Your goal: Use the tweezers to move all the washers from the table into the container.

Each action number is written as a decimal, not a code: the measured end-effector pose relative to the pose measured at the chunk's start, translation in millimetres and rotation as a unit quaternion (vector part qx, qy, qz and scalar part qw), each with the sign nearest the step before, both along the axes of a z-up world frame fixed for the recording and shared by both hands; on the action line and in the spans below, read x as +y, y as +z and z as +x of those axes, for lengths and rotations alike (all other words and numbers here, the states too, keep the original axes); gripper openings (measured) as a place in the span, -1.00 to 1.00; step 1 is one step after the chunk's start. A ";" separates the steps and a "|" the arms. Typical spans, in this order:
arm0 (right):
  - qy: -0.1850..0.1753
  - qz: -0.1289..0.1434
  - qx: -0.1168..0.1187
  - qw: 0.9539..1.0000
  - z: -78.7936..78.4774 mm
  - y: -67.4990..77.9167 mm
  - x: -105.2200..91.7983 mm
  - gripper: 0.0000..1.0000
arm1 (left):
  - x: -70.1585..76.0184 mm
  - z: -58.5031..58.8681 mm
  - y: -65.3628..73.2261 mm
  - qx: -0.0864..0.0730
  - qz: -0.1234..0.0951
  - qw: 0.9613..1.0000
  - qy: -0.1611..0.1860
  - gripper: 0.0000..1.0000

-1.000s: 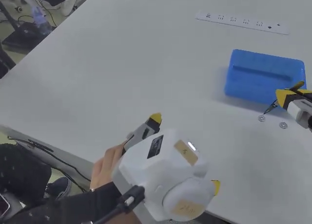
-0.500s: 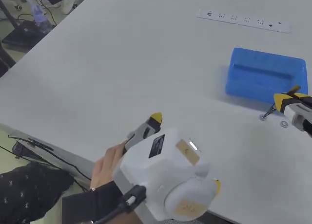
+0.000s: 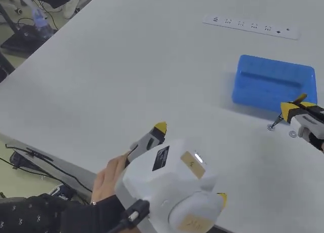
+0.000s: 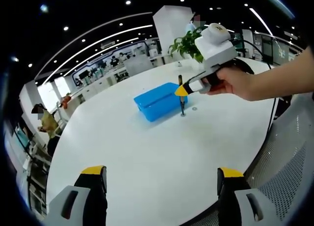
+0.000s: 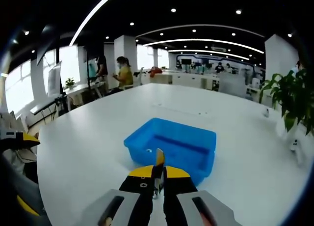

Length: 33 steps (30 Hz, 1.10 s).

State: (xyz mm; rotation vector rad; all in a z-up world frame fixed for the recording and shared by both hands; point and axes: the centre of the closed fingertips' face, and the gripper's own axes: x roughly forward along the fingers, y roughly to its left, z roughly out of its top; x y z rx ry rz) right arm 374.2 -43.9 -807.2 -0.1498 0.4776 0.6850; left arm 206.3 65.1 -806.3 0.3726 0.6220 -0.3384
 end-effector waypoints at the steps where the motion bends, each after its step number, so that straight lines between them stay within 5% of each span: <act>1: -0.001 0.000 -0.002 1.000 -0.1 0.0 0.5 -0.95 | -0.1 0.0 0.0 0.000 0.000 1.000 0.000 0.92; 17: -0.003 0.010 0.037 0.999 -1.4 2.4 -4.0 -0.96 | 0.1 0.4 0.2 -0.002 0.001 1.000 0.000 0.92; 33: 0.011 0.026 0.016 0.999 -10.9 39.2 -1.7 -0.96 | 0.4 1.3 1.8 -0.007 0.000 1.000 0.001 0.93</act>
